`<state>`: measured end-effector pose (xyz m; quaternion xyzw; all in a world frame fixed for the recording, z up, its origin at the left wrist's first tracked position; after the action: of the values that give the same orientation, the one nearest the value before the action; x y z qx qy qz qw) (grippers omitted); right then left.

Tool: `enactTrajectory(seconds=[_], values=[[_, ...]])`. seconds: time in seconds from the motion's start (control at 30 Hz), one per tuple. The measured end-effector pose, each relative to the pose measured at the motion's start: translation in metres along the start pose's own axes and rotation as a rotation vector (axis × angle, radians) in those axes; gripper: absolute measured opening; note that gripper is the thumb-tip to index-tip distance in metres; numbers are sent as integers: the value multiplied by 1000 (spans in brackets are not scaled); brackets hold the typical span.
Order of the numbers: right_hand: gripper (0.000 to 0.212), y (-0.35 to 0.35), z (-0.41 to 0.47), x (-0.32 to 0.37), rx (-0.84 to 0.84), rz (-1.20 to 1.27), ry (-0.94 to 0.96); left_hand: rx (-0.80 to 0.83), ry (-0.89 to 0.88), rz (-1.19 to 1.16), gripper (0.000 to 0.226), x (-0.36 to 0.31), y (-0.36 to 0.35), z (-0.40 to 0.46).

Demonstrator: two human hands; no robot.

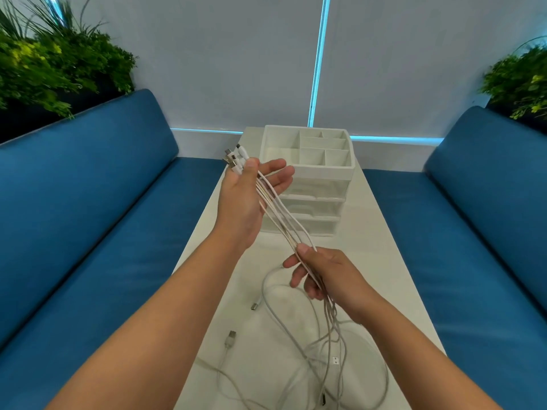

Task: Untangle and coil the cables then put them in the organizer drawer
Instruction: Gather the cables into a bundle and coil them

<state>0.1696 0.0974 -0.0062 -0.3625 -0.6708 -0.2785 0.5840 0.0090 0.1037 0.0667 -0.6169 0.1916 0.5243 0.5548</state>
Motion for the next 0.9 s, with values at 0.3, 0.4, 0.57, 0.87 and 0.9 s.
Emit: enactTrajectory(seconds=[0.3,0.4,0.57,0.87,0.9], values=[[19,-3,10,48,16,100,152,193,42,115,18,4,-18,-12],[16,0,17,57,-16,65,151,211,24,146,17,1,-17,-11],[11,1,18,59,-106,-25,238,214,4,226,21,2,-12,-10],[12,1,12,41,5,-94,234,176,-32,272,19,-1,-12,-7],[13,2,10,39,66,-20,185,176,-33,276,19,-1,-12,-7]])
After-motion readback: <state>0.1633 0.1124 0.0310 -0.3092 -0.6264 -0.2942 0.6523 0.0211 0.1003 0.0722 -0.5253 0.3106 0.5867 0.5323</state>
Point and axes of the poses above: each hand's wrist, its own z-axis towards the middle knuckle, its own y-axis out of the back of the hand, x = y × z, the point moved 4 cm from there along z, towards the middle knuckle, and after that the axes turned 10 degrees about z, right-handed, at the moved point
